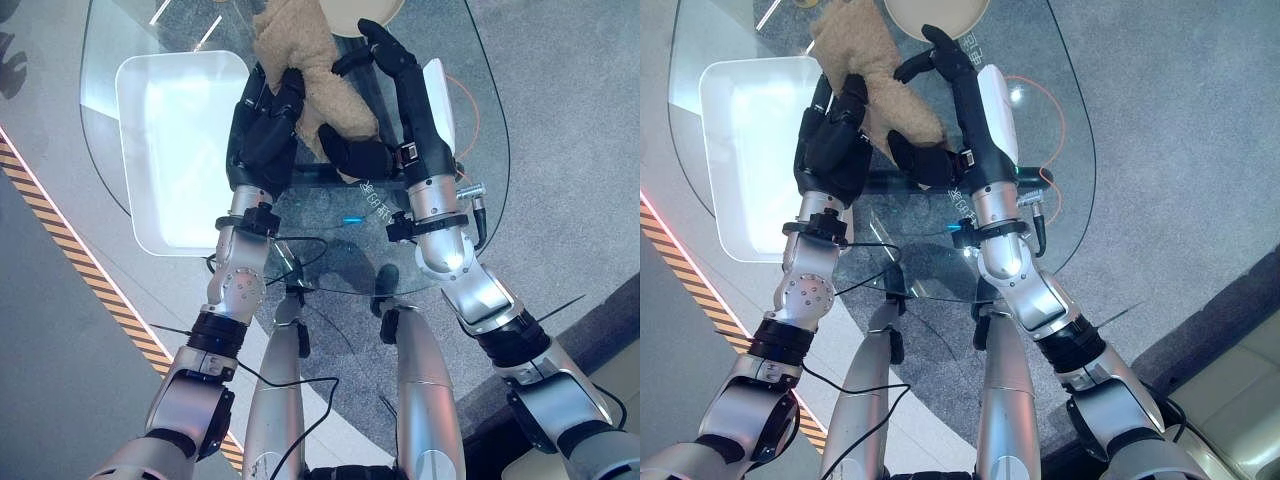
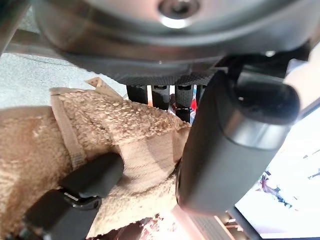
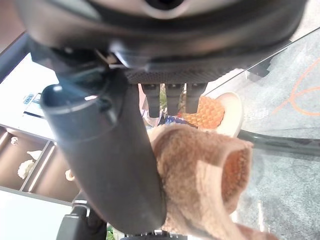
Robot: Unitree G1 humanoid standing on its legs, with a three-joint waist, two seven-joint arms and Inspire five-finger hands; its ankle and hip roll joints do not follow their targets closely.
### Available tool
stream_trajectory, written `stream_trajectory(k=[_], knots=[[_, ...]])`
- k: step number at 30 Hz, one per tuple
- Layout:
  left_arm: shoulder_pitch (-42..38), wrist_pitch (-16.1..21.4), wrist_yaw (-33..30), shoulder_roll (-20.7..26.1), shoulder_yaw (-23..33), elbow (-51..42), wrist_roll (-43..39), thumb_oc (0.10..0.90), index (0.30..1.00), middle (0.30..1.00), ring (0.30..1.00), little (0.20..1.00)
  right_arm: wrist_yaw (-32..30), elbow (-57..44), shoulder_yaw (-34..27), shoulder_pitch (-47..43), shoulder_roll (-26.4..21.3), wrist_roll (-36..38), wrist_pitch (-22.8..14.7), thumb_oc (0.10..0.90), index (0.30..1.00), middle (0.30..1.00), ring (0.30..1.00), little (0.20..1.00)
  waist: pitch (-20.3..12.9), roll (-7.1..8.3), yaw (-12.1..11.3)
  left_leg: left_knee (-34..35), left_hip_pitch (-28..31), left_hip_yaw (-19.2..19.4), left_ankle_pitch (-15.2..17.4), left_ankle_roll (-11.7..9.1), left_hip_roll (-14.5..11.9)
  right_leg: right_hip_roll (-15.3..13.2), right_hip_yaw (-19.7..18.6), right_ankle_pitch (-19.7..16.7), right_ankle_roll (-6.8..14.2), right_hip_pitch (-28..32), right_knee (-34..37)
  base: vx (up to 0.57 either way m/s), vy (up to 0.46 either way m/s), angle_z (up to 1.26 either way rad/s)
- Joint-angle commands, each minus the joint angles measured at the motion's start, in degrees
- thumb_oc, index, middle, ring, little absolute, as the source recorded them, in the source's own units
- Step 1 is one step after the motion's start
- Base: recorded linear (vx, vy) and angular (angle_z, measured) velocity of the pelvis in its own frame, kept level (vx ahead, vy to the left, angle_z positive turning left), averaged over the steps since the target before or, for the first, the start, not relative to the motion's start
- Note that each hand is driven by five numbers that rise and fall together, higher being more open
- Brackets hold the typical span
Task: Wipe the table with a cloth and put it in the basket.
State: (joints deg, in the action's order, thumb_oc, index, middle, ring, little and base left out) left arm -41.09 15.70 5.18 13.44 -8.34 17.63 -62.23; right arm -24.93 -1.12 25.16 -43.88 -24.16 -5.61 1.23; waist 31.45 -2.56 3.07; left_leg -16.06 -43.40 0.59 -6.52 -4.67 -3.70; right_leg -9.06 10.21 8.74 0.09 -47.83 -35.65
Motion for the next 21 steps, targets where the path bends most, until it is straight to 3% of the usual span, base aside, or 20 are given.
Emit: stream_trajectory(k=[1,11,21], knots=[[-6.78,8.85,1.05,0.19,0.83,-8.64,2.79,0.1,0.3,0.3,0.3,0.2,-2.46,-5.88,-5.49,-7.78,0.81,-2.51,-4.24,0.8,0.9,0.9,0.9,0.9,-1.66,1.13,-1.45,-5.54,0.21,3.29,7.7,2.0,2.09,3.43,-3.25,-5.2,3.71,1.63,8.68,0.0,0.0,0.0],[-7.15,14.56,-6.17,-0.46,2.19,-7.92,6.41,0.1,0.3,0.3,0.3,0.2,-2.82,-5.89,-5.74,-8.33,1.45,-3.04,-4.6,0.8,0.9,0.9,0.9,0.9,-1.66,1.31,-1.64,-5.35,0.19,3.04,7.53,1.7,2.12,3.38,-3.04,-5.2,3.69,1.8,9.0,0.0,0.0,0.0],[-7.59,17.32,-11.09,-0.71,2.68,-7.7,9.87,0.1,0.3,0.3,0.3,0.2,-3.26,-5.78,-5.61,-8.8,1.53,-3.26,-4.69,0.8,0.9,0.9,0.9,0.9,-1.66,1.37,-1.72,-5.36,-0.03,3.01,7.56,1.56,2.06,3.3,-3.01,-5.1,3.67,1.73,9.18,0.0,0.0,0.0]])
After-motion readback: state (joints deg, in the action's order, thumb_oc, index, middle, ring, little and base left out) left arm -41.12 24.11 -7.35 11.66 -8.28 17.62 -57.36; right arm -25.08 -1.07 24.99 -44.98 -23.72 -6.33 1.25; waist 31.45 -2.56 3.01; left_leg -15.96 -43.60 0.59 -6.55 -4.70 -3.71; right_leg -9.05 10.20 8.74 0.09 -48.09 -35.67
